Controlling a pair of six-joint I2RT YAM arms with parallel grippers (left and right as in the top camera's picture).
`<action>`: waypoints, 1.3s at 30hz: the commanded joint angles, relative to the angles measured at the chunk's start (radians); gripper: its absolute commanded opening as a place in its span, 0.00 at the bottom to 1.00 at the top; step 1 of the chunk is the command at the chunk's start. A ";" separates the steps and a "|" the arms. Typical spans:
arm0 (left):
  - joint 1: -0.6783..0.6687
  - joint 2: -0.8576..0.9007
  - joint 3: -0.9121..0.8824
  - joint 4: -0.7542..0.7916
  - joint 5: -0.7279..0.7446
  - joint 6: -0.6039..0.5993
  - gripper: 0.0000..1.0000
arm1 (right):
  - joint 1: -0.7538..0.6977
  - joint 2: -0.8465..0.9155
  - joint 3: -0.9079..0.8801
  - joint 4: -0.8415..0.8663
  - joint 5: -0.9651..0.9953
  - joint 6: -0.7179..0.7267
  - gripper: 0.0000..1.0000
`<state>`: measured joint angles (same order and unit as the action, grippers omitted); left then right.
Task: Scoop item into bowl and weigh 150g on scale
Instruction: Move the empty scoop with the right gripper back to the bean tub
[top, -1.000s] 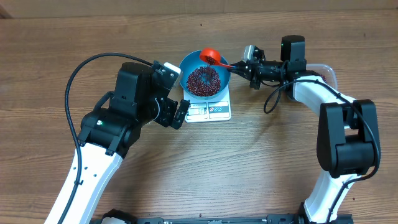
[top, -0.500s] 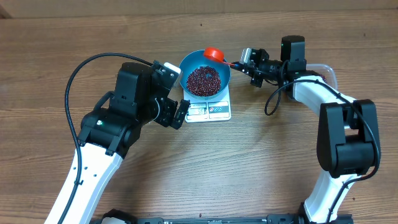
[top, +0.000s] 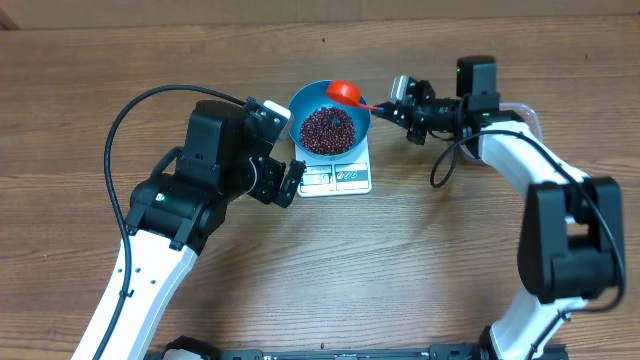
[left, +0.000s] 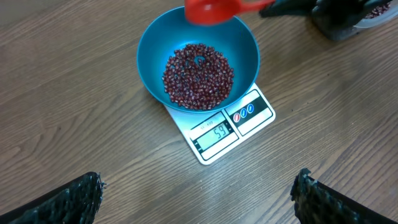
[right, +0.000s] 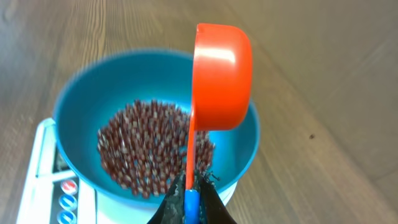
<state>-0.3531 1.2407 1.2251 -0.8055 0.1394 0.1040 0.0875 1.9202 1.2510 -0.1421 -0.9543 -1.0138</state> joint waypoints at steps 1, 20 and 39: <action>-0.003 -0.017 0.002 0.000 0.015 -0.006 1.00 | 0.005 -0.116 0.013 -0.024 -0.019 0.116 0.04; -0.003 -0.017 0.002 0.000 0.015 -0.006 1.00 | 0.002 -0.456 0.013 -0.249 0.997 0.616 0.04; -0.003 -0.017 0.002 0.000 0.014 -0.006 0.99 | -0.301 -0.437 0.013 -0.649 1.096 0.718 0.04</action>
<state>-0.3531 1.2407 1.2251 -0.8055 0.1394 0.1040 -0.1879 1.4570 1.2510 -0.7742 0.2272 -0.3073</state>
